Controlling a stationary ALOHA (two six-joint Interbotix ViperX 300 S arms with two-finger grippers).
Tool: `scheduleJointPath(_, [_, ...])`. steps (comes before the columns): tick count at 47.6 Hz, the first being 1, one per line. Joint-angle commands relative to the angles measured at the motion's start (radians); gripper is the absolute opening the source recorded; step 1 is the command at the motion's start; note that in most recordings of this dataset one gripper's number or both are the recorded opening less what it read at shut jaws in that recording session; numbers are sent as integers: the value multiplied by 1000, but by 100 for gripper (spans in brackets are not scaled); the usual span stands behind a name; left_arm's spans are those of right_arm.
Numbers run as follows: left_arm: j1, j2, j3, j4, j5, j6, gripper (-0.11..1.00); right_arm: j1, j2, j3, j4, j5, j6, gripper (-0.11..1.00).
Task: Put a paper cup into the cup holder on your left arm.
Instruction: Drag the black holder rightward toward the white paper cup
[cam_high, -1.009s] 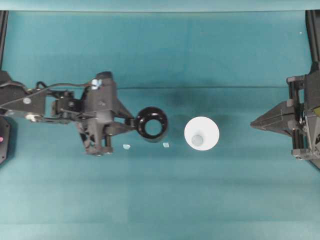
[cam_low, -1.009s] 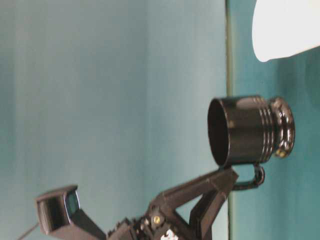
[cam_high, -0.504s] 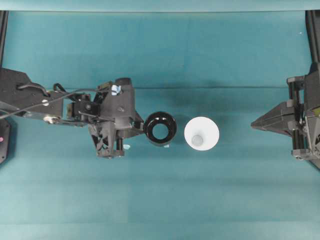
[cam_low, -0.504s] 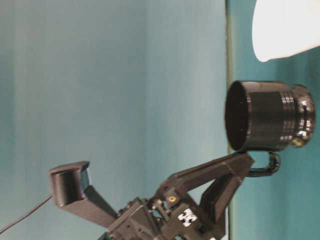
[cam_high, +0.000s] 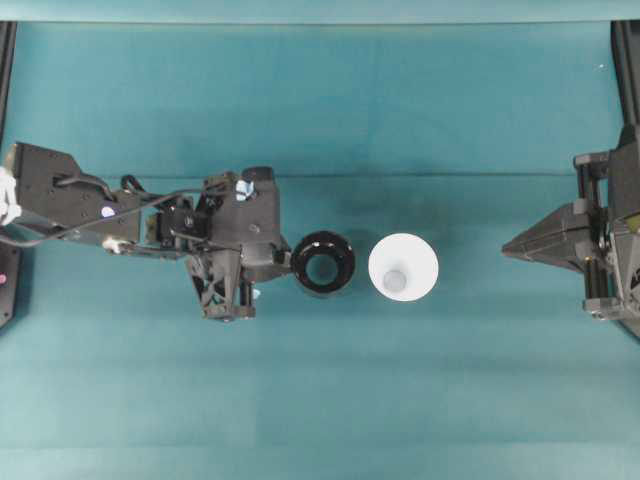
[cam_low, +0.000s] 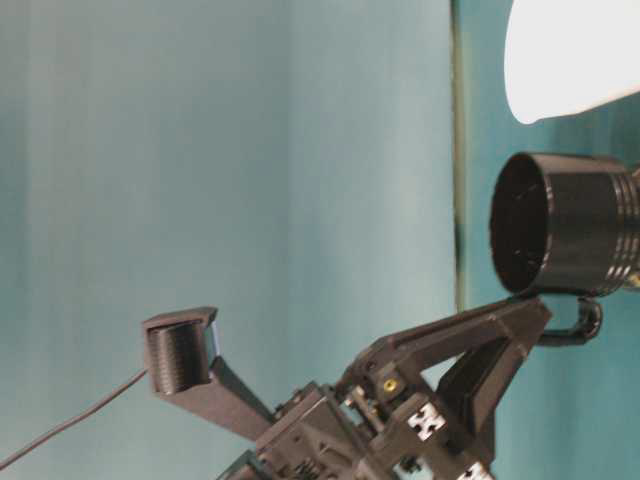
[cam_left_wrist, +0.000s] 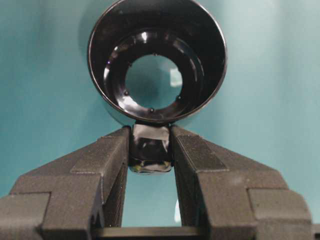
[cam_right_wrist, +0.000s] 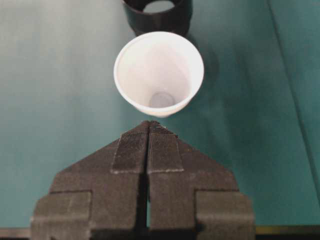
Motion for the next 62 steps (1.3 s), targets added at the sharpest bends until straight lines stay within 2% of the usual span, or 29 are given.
scheduleJointPath(1, [-5,9,-17,3,-25,0,32,-2,5,-14,-2,-3,8,-3])
scheduleJointPath(62, [9,37,-17,2,-37,-12,32,-2,6,-15,-2,-5,8,-3])
